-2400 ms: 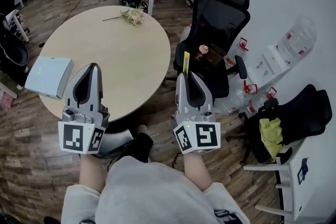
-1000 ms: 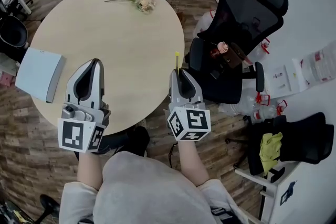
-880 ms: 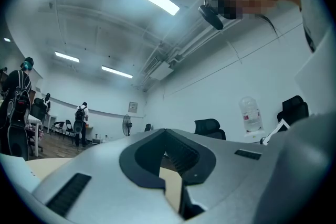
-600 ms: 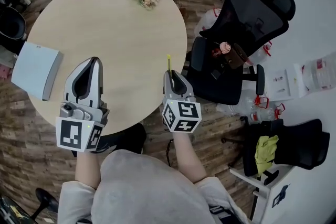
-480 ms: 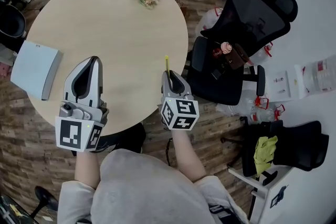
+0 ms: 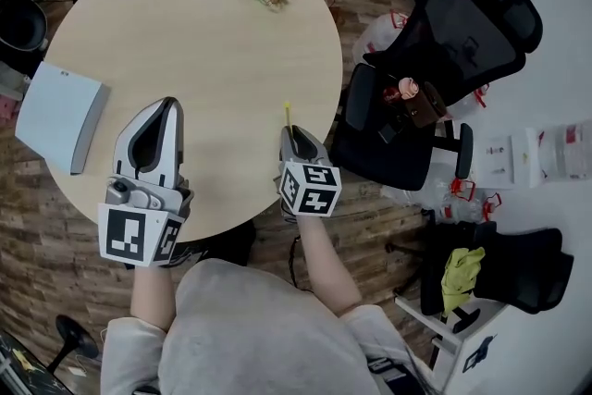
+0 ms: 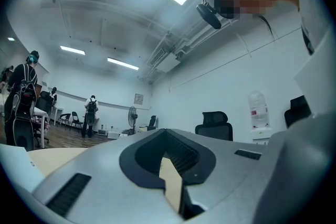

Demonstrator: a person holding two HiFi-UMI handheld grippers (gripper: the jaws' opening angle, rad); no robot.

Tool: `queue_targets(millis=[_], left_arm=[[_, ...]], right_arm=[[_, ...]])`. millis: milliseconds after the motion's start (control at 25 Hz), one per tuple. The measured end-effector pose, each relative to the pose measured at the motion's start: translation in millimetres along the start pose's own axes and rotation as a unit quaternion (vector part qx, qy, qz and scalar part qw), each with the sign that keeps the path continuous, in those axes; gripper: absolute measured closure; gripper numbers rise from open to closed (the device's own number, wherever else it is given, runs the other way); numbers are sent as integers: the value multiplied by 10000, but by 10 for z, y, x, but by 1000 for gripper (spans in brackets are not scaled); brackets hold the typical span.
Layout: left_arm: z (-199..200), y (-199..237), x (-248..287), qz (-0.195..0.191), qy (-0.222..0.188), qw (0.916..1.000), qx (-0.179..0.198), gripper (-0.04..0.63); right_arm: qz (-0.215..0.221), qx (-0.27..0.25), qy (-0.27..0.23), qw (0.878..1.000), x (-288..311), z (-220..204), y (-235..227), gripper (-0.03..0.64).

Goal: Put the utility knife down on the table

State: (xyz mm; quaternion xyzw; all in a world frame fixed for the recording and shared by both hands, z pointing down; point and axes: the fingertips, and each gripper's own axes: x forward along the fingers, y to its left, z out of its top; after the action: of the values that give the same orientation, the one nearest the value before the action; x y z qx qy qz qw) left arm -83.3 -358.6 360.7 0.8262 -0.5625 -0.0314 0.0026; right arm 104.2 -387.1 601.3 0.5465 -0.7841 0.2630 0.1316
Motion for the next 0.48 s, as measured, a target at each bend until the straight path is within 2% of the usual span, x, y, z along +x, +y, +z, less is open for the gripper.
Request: queue_targets(millis=[480], left_arm=[[-208,201,242,101,163,9997,-126,588]], right_arm=[[-42,60,690,9976,430,-330,-138,552]])
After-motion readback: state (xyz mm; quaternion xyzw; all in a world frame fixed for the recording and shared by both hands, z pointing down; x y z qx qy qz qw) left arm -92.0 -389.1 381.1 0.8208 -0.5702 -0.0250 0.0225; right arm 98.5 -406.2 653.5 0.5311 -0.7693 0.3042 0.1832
